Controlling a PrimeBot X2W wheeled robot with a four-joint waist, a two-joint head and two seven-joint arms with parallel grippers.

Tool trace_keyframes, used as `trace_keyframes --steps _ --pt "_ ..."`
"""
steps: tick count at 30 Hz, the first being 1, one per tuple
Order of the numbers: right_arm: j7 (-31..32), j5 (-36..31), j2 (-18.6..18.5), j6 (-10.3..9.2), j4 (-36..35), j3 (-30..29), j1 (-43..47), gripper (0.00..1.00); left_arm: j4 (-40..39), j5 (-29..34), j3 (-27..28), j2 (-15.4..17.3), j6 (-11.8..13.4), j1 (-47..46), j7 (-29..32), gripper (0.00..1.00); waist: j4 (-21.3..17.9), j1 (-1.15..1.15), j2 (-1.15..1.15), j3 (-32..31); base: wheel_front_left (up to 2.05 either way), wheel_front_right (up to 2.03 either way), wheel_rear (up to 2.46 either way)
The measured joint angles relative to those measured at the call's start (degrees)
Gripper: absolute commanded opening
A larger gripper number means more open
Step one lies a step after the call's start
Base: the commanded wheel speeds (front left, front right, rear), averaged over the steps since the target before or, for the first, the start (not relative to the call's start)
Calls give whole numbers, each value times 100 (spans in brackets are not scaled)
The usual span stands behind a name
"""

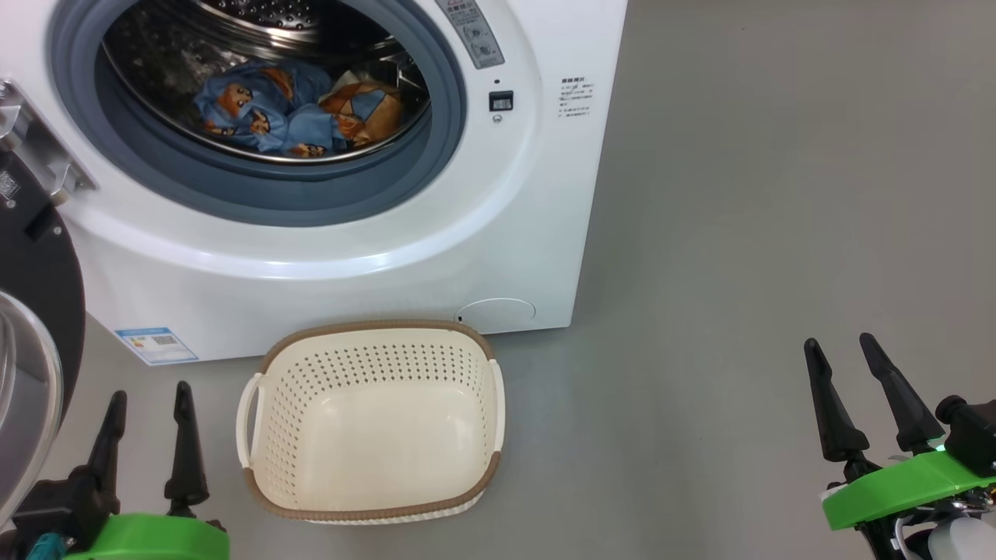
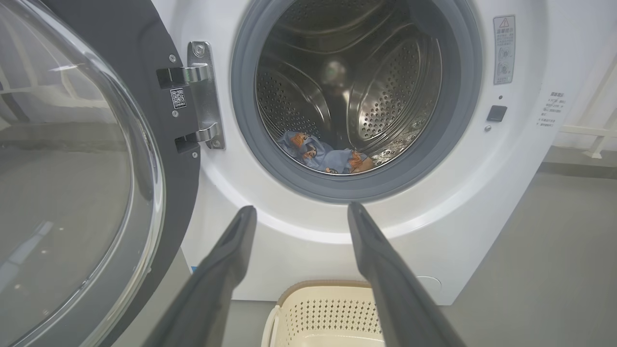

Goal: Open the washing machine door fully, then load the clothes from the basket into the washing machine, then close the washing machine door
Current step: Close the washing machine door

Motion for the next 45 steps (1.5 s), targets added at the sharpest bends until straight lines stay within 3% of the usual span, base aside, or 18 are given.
trace_keyframes --steps 15,33,45 --pt "0 -20 -111 0 -100 83 -2 100 -138 -110 -9 -80 0 92 1 100 413 1 0 57 0 0 0" --pt "0 -45 -341 0 -152 522 -101 100 -299 -256 111 -210 3 376 1 100 1634 0 0 113 0 0 0" --pt "0 -45 -452 0 -149 648 -104 100 -326 -563 3 -212 143 485 0 100 2380 0 0 51 0 0 0"
